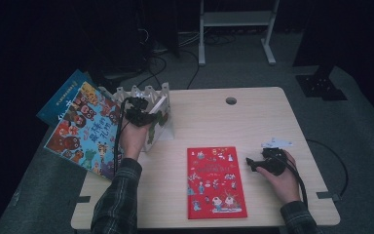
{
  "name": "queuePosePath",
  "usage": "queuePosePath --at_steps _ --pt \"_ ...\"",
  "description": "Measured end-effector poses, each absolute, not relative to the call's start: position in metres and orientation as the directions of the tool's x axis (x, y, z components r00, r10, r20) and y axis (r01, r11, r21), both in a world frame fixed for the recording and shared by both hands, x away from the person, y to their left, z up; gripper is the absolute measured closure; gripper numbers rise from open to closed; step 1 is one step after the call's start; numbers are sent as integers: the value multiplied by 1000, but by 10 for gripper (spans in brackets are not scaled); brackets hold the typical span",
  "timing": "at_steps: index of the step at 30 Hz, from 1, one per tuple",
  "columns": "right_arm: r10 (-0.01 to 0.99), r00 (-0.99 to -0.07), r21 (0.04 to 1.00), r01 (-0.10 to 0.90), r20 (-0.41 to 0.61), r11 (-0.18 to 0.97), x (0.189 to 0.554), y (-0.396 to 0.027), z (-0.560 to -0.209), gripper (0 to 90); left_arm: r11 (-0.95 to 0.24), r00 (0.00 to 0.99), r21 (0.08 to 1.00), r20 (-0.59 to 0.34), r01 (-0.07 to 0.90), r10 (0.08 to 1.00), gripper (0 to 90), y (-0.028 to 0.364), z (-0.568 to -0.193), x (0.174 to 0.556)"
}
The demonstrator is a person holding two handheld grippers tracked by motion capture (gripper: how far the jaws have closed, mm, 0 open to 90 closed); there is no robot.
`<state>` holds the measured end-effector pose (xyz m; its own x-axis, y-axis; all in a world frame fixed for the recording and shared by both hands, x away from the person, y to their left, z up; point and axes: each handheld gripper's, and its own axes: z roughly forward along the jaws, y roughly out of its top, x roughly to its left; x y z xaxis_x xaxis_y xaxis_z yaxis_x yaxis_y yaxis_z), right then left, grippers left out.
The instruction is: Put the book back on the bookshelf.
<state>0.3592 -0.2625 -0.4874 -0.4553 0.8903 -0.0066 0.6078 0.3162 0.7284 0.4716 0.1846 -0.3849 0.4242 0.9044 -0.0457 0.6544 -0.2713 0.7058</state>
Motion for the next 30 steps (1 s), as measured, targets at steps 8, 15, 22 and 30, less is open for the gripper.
queuePosePath --at_steps 8,15,22,30 --pt "891 -454 728 609 -5 315 359 -262 -487 161 -266 421 703 -52 660 906 767 181 -387 479" --pt "891 -454 728 609 -5 315 359 -262 -487 161 -271 427 691 -60 670 902 764 180 -390 480" --pt "891 -454 728 609 -6 315 359 -262 -487 161 -273 429 693 -58 668 901 666 184 -386 477" --pt "890 -455 729 607 -7 317 359 -262 -487 161 -297 455 690 -52 660 889 493 189 -385 465"
